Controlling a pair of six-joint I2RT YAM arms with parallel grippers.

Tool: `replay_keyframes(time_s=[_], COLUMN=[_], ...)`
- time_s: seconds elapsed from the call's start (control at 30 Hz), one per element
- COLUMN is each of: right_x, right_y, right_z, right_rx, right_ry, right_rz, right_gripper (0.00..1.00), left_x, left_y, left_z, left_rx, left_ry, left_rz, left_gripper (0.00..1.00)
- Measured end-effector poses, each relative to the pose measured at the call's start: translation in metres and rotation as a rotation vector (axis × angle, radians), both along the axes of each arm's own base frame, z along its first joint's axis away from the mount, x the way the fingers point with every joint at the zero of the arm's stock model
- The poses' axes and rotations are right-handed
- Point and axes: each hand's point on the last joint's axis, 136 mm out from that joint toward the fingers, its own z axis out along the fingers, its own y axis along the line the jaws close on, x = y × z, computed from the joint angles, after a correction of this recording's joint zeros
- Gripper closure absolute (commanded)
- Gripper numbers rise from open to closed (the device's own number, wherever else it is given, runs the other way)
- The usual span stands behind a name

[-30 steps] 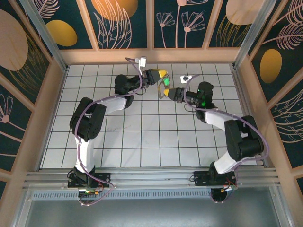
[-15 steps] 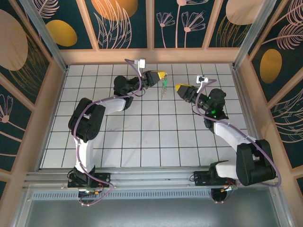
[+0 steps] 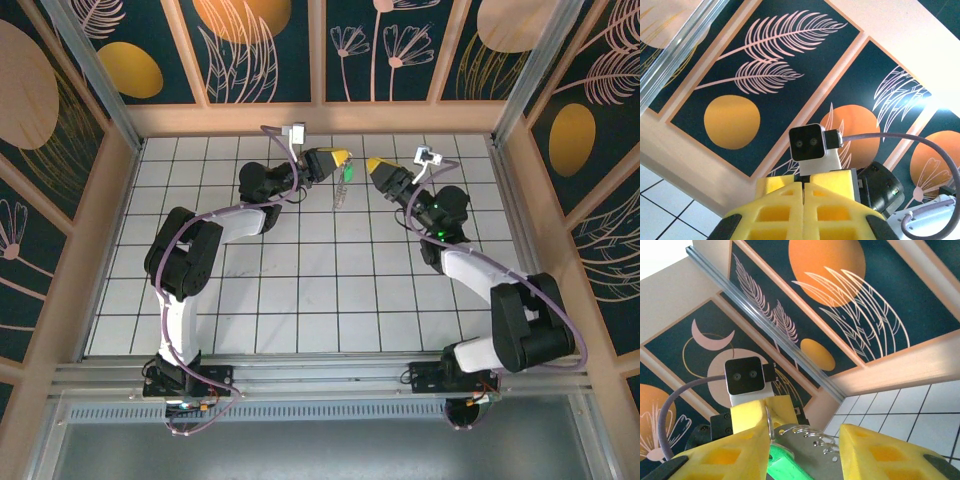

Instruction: Put the keys on the keyring

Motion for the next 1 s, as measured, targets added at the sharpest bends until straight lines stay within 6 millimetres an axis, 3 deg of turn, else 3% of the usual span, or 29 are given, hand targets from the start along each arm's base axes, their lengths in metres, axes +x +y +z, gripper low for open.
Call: replay_keyframes(time_s=[0.33, 0.67, 1.0], right_x=[0.001, -0.003, 0.006], right_y=[0.015, 0.029, 0.035], right_z=[0.002, 0.016, 0.005], right_rx=[0.029, 0.047, 0.058], right_ry=[-0.028, -0.085, -0.051], right_rz=[0.047, 0.097, 0.114], right_gripper=[0.63, 0.63, 0.68], left_x=[-0.002, -0.003, -0.002], left_y=[-0.001, -0.001, -0.001], left_z=[0.002, 0.002, 0.002], left_rx=[-0.009, -0.009, -0.009], left_ry=[-0.005, -0.005, -0.004], left_rz=[-0.006, -0.006, -0.004], left_gripper=[1.0, 1.0, 1.0])
